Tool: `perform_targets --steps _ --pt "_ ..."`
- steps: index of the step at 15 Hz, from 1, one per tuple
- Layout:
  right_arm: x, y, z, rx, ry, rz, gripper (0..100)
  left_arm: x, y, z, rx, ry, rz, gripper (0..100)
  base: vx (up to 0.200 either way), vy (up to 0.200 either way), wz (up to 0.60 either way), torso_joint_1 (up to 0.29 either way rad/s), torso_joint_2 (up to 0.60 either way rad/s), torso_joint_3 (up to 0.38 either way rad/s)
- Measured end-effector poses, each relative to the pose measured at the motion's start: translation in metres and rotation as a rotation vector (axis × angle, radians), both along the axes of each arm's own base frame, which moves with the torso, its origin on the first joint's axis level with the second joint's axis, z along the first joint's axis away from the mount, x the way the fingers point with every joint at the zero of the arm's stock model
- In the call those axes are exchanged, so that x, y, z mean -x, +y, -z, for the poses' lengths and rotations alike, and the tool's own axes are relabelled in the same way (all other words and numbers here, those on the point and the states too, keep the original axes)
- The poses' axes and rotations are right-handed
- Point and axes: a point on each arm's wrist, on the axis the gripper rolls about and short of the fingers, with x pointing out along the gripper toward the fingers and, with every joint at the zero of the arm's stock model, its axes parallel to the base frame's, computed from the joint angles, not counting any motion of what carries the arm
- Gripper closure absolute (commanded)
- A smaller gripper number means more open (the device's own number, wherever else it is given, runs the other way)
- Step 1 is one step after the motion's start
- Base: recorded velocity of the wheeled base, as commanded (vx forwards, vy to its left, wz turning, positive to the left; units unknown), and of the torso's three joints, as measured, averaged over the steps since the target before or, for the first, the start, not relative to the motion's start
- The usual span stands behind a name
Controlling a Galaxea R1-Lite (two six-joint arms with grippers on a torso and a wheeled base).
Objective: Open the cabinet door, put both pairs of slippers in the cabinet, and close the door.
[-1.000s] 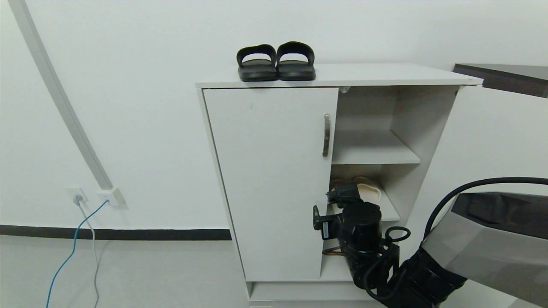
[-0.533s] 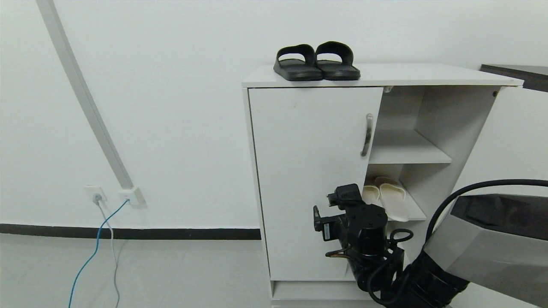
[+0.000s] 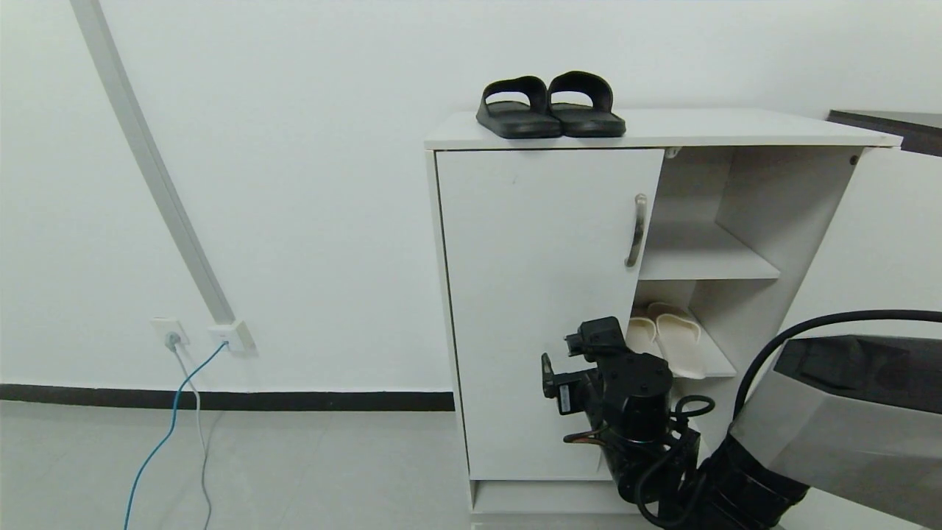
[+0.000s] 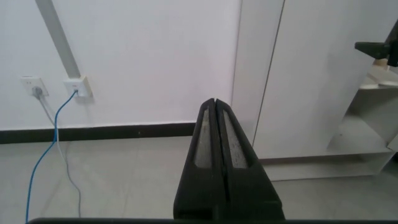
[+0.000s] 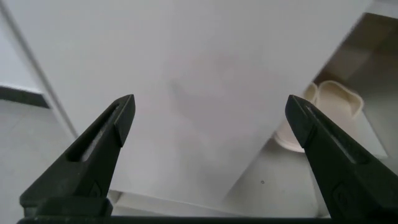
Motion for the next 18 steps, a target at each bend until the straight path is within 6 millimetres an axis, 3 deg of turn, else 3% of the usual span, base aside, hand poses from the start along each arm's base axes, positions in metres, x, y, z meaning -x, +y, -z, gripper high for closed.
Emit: perform_targets --steps 14,18 --pt "-0.0008 -0.0005 0.0050 -0.006 -0.006 0.001 0 0.0000 0.0000 0.0000 0.000 0.000 0.000 100 0.000 0.000 0.00 0.000 0.00 0.000" --pt "-0.0011 -0.0007 0.0055 -0.005 -0.006 0.002 0 0.0000 0.0000 0.0000 0.000 0.000 0.000 100 0.000 0.000 0.00 0.022 -0.28 -0.264"
